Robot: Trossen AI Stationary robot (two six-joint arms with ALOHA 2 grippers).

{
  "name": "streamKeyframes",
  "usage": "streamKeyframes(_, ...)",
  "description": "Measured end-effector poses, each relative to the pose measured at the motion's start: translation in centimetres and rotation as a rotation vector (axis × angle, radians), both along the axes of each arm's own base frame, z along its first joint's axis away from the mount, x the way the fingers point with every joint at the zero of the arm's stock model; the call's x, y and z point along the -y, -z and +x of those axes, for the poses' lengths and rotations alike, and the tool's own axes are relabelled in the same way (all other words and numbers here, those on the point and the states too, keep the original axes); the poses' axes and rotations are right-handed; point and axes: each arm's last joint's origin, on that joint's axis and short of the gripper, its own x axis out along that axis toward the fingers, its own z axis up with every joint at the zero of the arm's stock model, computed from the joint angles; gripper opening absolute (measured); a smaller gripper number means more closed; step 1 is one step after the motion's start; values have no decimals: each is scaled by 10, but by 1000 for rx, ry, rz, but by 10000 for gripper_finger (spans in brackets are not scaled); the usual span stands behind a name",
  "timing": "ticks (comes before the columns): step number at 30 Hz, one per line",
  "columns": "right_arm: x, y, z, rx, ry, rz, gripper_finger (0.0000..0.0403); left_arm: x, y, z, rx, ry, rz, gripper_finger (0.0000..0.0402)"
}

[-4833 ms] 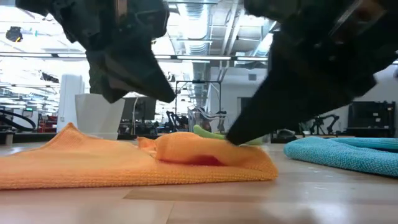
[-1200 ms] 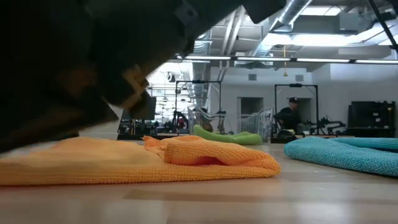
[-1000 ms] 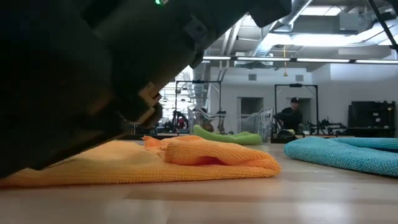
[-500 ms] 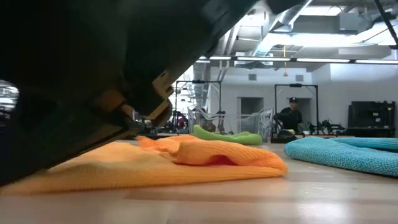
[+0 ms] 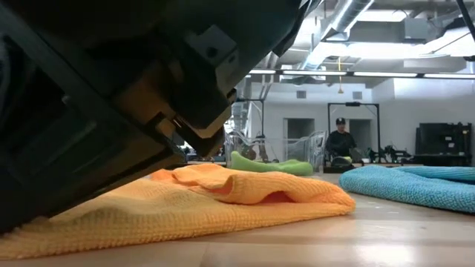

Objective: Fold microfiber towels
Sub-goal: Fold the orange towel

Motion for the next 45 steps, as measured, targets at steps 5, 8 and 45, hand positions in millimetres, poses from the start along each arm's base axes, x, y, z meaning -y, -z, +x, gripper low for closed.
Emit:
streamKeyframes(5, -6, 0, -4, -16, 4, 33, 12, 6, 0, 3, -3, 102, -44, 71)
streamKeyframes(8, -7, 0, -5, -20, 1, 40, 24, 6, -2, 1, -11, 153, -56, 111)
streamKeyframes(45, -3, -5, -3, -17, -35, 29, 10, 9, 12, -23, -77, 174, 343, 9)
